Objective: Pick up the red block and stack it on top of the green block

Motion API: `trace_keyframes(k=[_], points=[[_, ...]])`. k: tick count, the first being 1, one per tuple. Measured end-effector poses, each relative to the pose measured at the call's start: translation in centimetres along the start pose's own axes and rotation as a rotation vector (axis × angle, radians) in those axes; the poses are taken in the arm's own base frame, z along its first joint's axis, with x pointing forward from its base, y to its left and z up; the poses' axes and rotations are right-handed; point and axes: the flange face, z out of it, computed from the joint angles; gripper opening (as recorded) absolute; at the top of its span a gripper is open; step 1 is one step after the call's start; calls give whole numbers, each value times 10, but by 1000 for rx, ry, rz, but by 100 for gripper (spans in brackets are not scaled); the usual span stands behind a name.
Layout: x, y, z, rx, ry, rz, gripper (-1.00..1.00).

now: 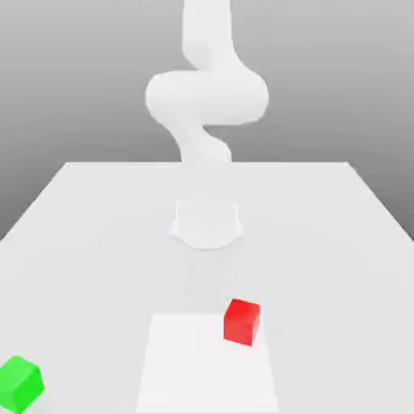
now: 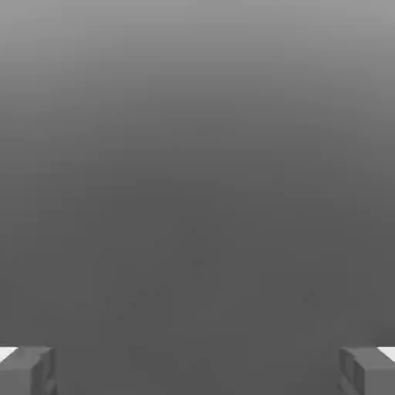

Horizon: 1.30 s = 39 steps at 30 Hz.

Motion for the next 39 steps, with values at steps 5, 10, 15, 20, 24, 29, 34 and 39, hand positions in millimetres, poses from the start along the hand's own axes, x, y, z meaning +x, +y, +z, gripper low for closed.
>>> trace_keyframes(k=[5,10,15,20,24,29,34,39], points=[[-50,21,122,-153,-107,70,0],[-112,70,219,-308,-213,150,0],[-193,144,292,-480,-328,246,0],[-258,202,332,-589,-407,313,0],[-271,216,352,-594,-411,320,0],[-283,230,369,-599,-407,315,-100],[-284,232,371,-599,-405,314,-100],[-272,217,354,-593,-410,320,-100]])
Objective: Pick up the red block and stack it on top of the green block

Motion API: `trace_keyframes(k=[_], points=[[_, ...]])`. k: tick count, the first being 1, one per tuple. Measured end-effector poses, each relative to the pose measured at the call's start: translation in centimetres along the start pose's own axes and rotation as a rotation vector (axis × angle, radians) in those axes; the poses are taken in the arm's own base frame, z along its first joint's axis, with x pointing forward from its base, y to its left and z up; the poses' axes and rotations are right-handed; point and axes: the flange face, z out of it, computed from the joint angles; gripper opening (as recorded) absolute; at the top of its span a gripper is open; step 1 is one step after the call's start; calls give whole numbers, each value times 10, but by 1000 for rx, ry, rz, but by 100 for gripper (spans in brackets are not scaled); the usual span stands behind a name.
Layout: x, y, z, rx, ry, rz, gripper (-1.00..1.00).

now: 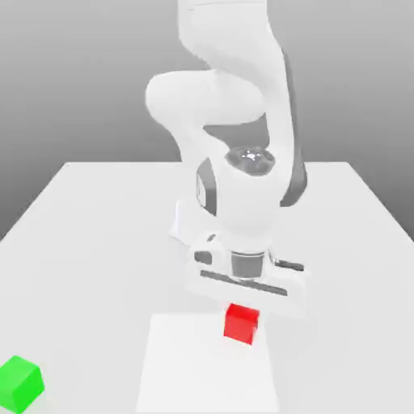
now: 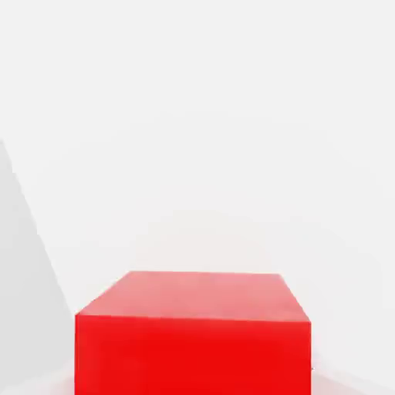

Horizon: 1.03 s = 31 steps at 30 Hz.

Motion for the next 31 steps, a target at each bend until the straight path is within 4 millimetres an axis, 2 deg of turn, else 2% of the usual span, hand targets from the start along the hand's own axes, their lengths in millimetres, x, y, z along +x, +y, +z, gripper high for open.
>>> trace_keyframes(k=[6,7,12,16,19,23,25,27,28,31], points=[[-1,2,-37,-5,6,-5,-100],[12,-1,-41,-3,2,44,-100],[98,-24,-56,12,-29,382,-100],[183,-25,-65,15,-37,672,-100],[246,-15,-71,12,-30,878,-100],[335,21,-79,3,0,1164,-100],[352,29,-61,1,8,1217,-100],[357,32,-33,1,11,1231,-100],[357,33,-22,0,11,1233,100],[357,33,-22,0,11,1233,100]])
